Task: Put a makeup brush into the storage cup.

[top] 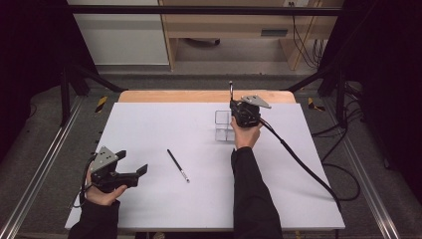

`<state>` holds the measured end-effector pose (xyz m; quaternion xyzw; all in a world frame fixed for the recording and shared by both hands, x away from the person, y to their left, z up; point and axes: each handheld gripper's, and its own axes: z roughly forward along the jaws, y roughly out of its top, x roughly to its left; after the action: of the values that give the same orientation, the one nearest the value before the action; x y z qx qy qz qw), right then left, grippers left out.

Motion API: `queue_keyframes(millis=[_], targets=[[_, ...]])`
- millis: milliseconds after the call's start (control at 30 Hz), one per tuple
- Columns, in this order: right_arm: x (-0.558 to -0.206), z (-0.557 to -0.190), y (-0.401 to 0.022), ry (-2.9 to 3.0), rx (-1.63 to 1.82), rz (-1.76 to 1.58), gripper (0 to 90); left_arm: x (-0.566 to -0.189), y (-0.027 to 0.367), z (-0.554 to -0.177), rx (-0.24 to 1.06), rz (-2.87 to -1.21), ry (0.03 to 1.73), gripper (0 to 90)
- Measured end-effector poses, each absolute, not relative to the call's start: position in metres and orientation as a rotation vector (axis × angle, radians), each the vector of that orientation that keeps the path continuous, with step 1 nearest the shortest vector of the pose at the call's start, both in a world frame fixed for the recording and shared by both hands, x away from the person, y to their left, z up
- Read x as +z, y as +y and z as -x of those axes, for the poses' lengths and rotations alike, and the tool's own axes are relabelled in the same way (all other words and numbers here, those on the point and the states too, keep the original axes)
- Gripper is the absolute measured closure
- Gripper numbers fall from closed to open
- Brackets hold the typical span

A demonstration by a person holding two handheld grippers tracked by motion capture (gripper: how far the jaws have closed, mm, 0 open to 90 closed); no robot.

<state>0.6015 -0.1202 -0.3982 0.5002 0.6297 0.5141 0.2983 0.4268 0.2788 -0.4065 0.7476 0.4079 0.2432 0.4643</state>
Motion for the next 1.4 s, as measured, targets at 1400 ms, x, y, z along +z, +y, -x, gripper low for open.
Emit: queue_keyframes(millis=[1400], targets=[[-0.416,-0.584,-0.129,1.797,1.294,-1.376,81.9,-0.409,0.274,-0.427,0.595,-1.852,0.997,7.3]])
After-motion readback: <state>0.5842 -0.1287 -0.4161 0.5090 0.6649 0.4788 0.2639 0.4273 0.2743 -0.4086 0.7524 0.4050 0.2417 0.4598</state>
